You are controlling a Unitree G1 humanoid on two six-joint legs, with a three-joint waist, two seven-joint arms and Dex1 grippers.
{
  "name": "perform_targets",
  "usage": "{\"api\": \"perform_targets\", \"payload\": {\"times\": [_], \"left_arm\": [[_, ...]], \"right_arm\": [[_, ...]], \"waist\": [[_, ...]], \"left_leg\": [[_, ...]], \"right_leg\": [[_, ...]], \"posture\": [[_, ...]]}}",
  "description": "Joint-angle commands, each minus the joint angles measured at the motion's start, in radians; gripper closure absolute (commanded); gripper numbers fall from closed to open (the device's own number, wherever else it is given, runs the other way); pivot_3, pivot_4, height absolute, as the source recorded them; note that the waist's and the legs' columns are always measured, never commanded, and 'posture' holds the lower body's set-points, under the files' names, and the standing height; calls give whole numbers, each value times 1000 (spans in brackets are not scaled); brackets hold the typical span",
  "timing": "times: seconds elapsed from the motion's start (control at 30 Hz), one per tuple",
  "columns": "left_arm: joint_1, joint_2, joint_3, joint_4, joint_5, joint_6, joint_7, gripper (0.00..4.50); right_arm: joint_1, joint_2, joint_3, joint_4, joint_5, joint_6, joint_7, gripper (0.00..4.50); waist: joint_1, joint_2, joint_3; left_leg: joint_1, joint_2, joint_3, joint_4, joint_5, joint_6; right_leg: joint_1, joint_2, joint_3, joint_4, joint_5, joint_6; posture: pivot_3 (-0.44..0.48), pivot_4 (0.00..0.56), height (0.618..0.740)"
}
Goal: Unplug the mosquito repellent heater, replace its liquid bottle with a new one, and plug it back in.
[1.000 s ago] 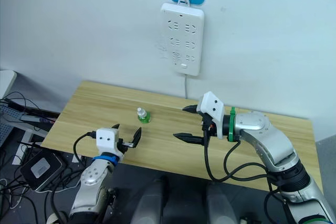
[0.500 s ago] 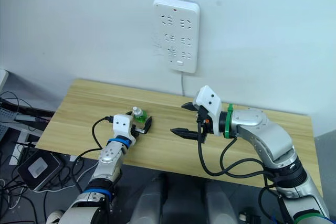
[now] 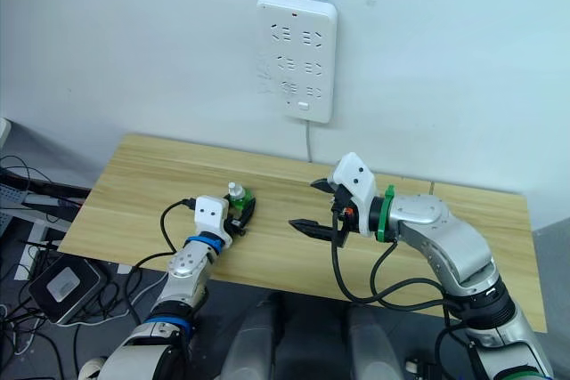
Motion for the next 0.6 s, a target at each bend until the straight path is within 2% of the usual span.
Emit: {"api": "perform_targets", "payload": {"times": [0.03,0.17,0.27,0.43,0.6], "left_arm": [[41,26,-80,-216,-13,65,-161,2298],[101,107,-173,-525,-130,285,-431,2298],[104,186,-209,-665,-192,430,-571,2298],[67,241,-231,-730,-226,544,-673,2298],[20,223,-214,-735,-235,597,-667,2298]], "right_arm": [[-11,8,-16,-35,-2,-22,-6,0],[26,27,25,18,-59,-129,7,0],[31,91,42,52,-77,-175,-15,0],[33,177,63,98,-124,-223,-60,0],[37,228,88,146,-173,-265,-82,0]], "waist": [[2,0,0],[6,0,0],[3,0,-1],[-3,-1,-2],[-7,-2,-3]], "left_leg": [[-1,0,0,-1,1,-1],[-7,0,-2,-2,4,-7],[-7,1,-4,-4,5,-8],[-7,0,-5,-6,7,-12],[-9,0,-5,-5,7,-12]], "right_leg": [[-2,0,0,0,0,0],[-7,0,-2,1,1,0],[-7,1,-4,1,1,0],[-8,1,-4,1,1,0],[-9,0,-4,1,1,0]], "posture": [[64,371,740],[79,341,740],[71,319,740],[47,293,740],[33,284,740]]}}
